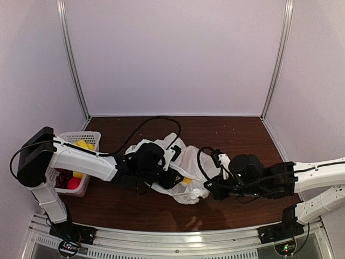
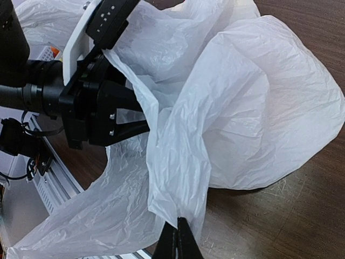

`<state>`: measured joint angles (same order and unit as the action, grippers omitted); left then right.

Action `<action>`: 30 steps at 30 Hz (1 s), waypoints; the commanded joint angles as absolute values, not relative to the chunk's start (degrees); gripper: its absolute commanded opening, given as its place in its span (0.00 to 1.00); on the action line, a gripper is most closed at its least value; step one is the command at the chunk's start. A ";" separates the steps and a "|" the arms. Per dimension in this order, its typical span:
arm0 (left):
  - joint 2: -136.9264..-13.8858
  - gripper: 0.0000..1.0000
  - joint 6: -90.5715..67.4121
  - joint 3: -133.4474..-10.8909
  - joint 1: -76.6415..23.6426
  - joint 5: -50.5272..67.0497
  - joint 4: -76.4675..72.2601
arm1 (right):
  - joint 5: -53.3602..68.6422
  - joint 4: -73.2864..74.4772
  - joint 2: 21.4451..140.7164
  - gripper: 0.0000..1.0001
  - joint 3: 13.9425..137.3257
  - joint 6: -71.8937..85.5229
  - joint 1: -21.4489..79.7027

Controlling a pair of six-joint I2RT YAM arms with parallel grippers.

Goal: Untie the knot of the plastic bag and take out the fruit
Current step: Reach into the gripper of the takeout bag, then adjust the bag opening on the takeout bag.

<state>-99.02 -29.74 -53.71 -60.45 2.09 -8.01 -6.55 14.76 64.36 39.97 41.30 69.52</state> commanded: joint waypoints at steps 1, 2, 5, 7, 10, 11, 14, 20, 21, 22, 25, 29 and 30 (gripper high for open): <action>-99.37 0.39 -29.88 -52.78 -60.78 2.81 -11.92 | -9.67 11.17 61.75 0.00 37.87 48.61 67.58; -99.32 0.43 -29.96 -52.48 -60.89 2.81 -12.16 | -9.52 10.64 61.38 0.00 37.56 49.63 67.03; -98.94 0.55 -30.00 -51.44 -61.31 2.48 -13.18 | -8.90 10.03 60.67 0.00 37.22 51.64 65.16; -97.82 0.61 -29.77 -50.14 -61.97 1.55 -14.45 | -8.59 10.31 60.47 0.00 37.42 52.19 64.05; -95.00 0.65 -28.97 -48.21 -62.79 0.89 -16.59 | -8.14 11.31 60.59 0.00 38.08 52.57 62.64; -93.82 0.66 -28.47 -47.61 -63.08 0.88 -17.17 | -7.98 11.60 60.68 0.00 38.37 52.75 62.24; -90.27 0.69 -26.73 -46.25 -63.98 -0.98 -18.04 | -7.70 11.64 61.14 0.00 39.05 52.76 61.24; -84.90 0.73 -24.32 -45.63 -64.68 -1.34 -15.67 | -6.97 11.77 62.31 0.00 40.01 50.16 60.56; -84.36 0.73 -24.22 -45.75 -64.62 -1.49 -14.75 | -6.08 12.14 62.31 0.01 40.38 48.43 60.51; -83.99 0.73 -24.25 -45.84 -64.67 -1.72 -13.71 | -5.67 13.09 62.31 0.09 41.16 46.46 60.47; -82.83 0.73 -25.27 -45.32 -64.67 -2.23 -12.99 | -5.09 17.86 61.17 0.37 44.58 40.25 60.59; -80.90 0.73 -27.04 -43.27 -64.61 -1.92 -15.04 | -6.74 25.00 58.90 0.68 50.43 32.64 60.50; -80.56 0.73 -27.37 -42.89 -64.66 -1.82 -15.31 | -6.96 26.71 58.86 0.73 52.61 30.65 60.50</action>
<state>-82.70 -26.20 -45.08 -64.51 -1.30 -13.58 -5.78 18.83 61.45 46.28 40.18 60.71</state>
